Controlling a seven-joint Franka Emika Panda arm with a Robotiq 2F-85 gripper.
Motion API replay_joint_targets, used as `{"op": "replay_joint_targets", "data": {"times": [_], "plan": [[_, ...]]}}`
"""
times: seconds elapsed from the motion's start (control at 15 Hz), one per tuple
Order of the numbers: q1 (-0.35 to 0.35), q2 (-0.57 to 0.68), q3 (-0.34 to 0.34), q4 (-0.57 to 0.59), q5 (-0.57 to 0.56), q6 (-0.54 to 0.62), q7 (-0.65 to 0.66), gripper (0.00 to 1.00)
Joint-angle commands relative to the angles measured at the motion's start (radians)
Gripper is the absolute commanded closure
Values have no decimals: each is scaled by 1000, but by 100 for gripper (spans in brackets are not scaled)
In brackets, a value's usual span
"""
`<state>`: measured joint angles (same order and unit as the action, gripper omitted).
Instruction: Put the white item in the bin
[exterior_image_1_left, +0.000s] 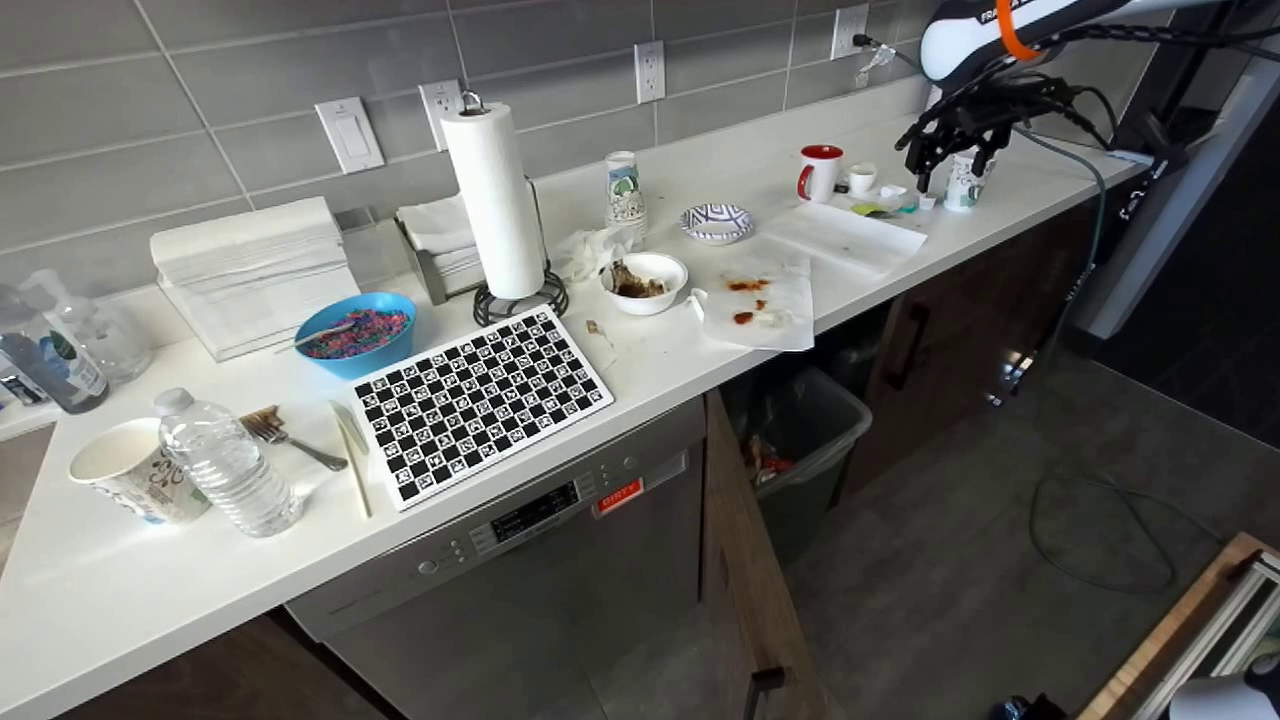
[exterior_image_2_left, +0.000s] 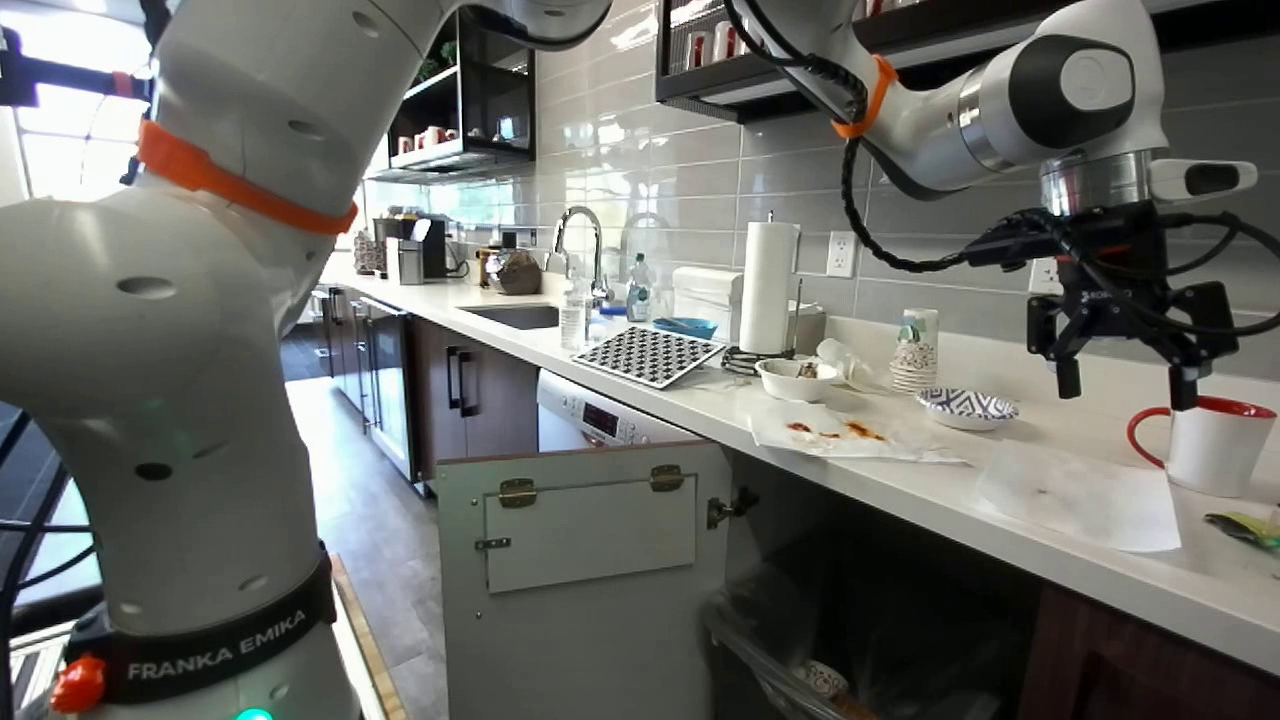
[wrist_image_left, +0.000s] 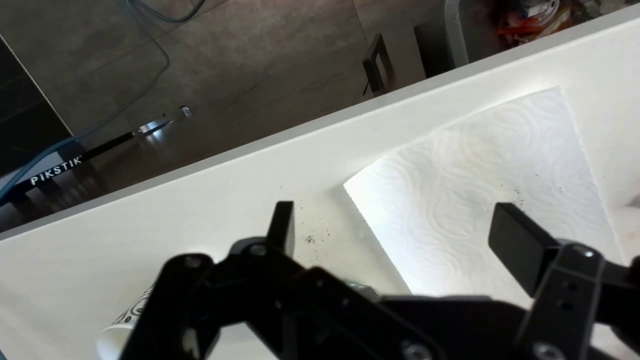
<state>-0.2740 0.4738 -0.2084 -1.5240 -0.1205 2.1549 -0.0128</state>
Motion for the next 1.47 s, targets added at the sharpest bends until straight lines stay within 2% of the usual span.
{"op": "replay_joint_targets", "data": {"times": [0.0,0.8,1.4], "plan": [[-4,15,-1,15,9,1,-2,0],[-67,252,30,297,84,-22,-60,0],[-129,429,73,507,115,-7,-164,0]]}}
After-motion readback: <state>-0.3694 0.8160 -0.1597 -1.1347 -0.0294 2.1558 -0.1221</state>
